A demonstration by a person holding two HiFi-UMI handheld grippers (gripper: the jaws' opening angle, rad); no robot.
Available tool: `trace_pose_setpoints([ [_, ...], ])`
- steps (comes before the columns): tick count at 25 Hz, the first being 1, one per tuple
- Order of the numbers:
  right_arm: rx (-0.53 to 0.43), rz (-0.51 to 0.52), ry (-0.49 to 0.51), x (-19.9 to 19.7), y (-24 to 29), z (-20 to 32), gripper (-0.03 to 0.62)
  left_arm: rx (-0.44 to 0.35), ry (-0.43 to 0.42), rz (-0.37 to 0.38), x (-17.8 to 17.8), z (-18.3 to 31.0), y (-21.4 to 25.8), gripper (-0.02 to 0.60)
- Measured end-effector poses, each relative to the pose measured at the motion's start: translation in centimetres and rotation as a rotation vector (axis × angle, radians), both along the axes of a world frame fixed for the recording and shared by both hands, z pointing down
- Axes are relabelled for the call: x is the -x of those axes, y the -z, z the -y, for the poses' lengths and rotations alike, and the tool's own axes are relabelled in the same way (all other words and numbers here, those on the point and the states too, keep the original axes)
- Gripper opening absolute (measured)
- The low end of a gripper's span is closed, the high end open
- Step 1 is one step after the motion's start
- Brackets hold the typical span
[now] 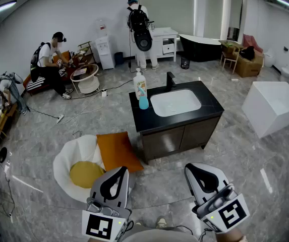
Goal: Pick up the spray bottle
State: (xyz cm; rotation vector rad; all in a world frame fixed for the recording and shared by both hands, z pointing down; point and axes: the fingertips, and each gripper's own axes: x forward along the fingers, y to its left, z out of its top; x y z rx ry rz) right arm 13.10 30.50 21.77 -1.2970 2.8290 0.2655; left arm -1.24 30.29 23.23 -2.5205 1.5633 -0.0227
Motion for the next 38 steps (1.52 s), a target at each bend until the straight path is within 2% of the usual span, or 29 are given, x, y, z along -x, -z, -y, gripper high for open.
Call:
trace_pose_setpoints([
  [7, 0.041, 0.08, 0.019, -0.1, -0.1, 0.4, 0.028, 0.007, 0.008, 0.018, 0.5, 0.0, -0.4, 0.018],
  [11, 0.024, 0.097, 0.058, 0.3, 0.4, -0.1, 0.028, 0.021, 0.013, 0.018, 0.5, -0.1, -1.0, 0.018],
  [13, 0.016, 0.105, 0.072, 0.4, 0.6, -0.3, 0.028, 0.011, 0.007, 0.043, 0.7, -0.1, -1.3, 0.018],
  [19, -0.001, 0.141, 0.023, -1.3, 0.7, -0.2, 0.03, 0.016, 0.015, 0.051, 0.5, -0.2, -1.9, 0.018],
  [20, -0.009, 0.145, 0.01, -1.6, 0.8, -0.2, 0.07, 0.017, 0.016, 0.052, 0.3, -0.3, -2.0, 0.018],
  [21, -0.014, 0.147, 0.003, -1.8, 0.9, -0.1, 0.203, 0.018, 0.017, 0.052, 0.2, -0.3, -2.0, 0.018],
  [22, -0.016, 0.15, 0.0, -2.0, 1.0, 0.0, 0.26, 0.018, 0.018, 0.052, 0.2, -0.3, -1.9, 0.018],
  [28, 0.0, 0.132, 0.017, -2.2, 0.3, 0.0, 0.258, 0.009, 0.032, 0.066, -0.8, -0.6, -2.0, 0.018],
  [35, 0.02, 0.12, 0.027, -3.0, -0.6, 0.1, 0.258, 0.038, 0.022, 0.051, -2.6, -0.5, -1.9, 0.018],
  [38, 0.02, 0.119, 0.042, -2.9, -0.7, 0.8, 0.249, 0.024, 0.027, 0.075, -3.0, 0.4, -2.1, 0.018],
])
